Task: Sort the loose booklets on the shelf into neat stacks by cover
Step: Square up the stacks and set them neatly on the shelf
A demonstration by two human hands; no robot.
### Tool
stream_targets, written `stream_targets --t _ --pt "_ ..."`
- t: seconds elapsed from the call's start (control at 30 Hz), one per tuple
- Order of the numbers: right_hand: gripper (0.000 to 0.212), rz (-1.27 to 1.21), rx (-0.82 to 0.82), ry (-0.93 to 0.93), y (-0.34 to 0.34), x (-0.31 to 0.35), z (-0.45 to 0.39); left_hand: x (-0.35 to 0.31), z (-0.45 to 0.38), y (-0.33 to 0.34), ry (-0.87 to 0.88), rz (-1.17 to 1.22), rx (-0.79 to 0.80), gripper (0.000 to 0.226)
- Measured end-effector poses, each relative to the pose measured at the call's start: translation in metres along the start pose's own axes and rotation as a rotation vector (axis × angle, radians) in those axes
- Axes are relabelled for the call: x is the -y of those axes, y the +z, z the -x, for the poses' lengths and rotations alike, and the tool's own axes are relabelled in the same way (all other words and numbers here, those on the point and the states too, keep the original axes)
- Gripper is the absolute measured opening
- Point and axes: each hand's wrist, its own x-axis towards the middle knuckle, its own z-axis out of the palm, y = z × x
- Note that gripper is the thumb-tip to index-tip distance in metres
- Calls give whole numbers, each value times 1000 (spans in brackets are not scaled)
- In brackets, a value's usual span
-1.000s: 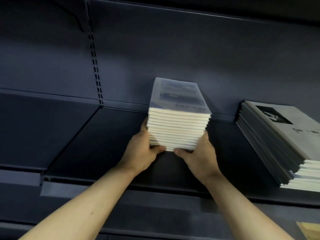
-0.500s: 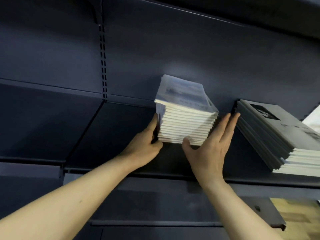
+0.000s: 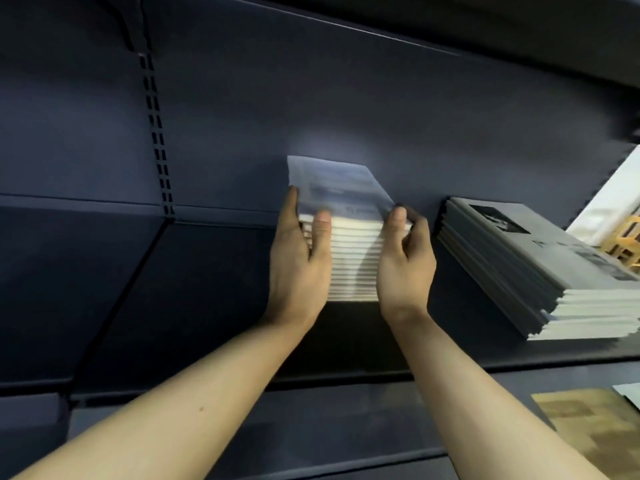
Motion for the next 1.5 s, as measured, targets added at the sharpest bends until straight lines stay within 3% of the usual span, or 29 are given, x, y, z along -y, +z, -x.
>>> stream_targets --t 0.4,0.53,0.63,0.73,0.83,0.9,0.97,1.1,1.2,1.43,1.5 --pt "29 -100 -77 -58 17 -17 -7 37 -11 13 115 -138 -108 53" --pt "31 -95 -53 -39 13 -11 -7 25 -7 3 71 -190 -3 58" --pt "44 -61 -88 -29 8 -1 1 11 -8 -17 46 -211 130 63" --pt "55 223 -208 -267 10 13 25 13 -5 -45 -19 -228 300 67" --pt "56 475 -3 -570 36 24 49 39 -1 -71 -44 -430 353 65" --pt "67 594 89 -553 59 25 57 56 0 -80 -21 -660 435 66" --pt "69 657 52 -498 77 18 57 68 0 -81 59 -760 552 64" --pt "48 625 -128 -550 87 -6 50 76 0 -78 170 -780 628 67" --pt "46 627 -175 -577 91 -13 45 77 1 -77 200 -783 625 67" --pt "82 777 -152 -574 85 -13 46 76 0 -75 227 -773 728 64" --pt "83 783 -151 -573 85 -15 46 78 3 -74 236 -753 723 65"
